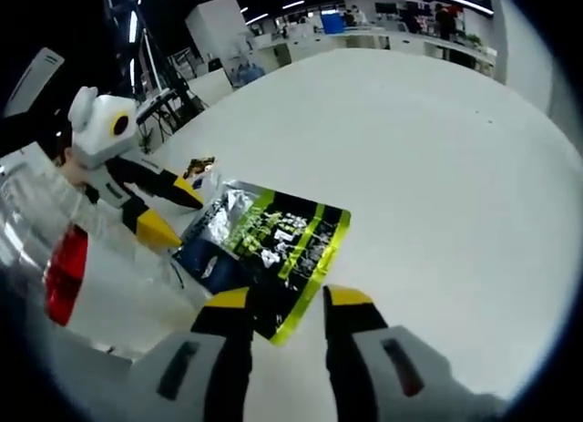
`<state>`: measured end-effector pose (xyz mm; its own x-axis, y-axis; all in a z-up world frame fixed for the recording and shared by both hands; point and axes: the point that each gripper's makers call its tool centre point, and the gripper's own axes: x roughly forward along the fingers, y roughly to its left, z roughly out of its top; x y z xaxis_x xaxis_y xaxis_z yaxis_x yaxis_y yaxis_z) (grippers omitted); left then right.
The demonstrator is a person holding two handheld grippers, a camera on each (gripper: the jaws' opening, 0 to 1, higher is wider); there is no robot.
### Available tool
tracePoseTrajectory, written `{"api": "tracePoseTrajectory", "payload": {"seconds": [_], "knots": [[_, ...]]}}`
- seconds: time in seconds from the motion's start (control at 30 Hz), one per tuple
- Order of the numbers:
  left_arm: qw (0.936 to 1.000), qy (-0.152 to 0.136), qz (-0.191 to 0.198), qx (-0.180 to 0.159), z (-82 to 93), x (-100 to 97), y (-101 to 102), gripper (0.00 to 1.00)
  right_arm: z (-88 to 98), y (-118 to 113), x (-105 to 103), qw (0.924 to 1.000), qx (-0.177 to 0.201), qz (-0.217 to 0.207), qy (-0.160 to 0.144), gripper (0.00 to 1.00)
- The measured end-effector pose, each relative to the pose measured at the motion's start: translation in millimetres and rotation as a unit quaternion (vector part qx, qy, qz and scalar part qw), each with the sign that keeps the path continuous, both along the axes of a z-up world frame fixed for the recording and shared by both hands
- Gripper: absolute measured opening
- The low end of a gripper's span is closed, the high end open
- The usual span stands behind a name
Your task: Arrange the skincare products in the storage area until every visible bottle or jar stands upright without overlapping.
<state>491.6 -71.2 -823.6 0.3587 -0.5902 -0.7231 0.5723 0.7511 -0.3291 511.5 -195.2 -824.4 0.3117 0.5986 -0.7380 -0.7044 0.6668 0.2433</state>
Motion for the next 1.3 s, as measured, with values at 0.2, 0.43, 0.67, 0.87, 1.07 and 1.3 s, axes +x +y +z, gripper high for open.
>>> {"api": "tracePoseTrajectory", "payload": {"seconds": [0.2,0.43,0.67,0.87,1.07,1.3], "knots": [[0.9998,0.006,0.011,-0.017,0.7,0.0,1,0.34,-0.5,2,0,1.0000,0.006,0.000,0.003,0.30],[0.9990,0.015,0.025,-0.034,1.0,2.2,2,0.32,-0.7,3,-1,1.0000,0.006,0.002,0.007,0.32],[0.9936,0.035,0.062,-0.088,2.1,6.4,1,0.28,-3.2,15,-7,0.9994,0.027,0.004,0.020,0.24],[0.9889,0.049,0.080,-0.115,0.6,7.8,5,0.26,-2.2,17,-7,0.9993,0.028,0.005,0.023,0.26],[0.9872,0.054,0.085,-0.123,1.4,10.6,4,0.25,-2.7,16,-5,0.9994,0.026,0.000,0.024,0.23],[0.9820,0.064,0.093,-0.152,5.8,17.7,4,0.22,-3.1,13,2,0.9995,0.025,-0.002,0.019,0.21]]}}
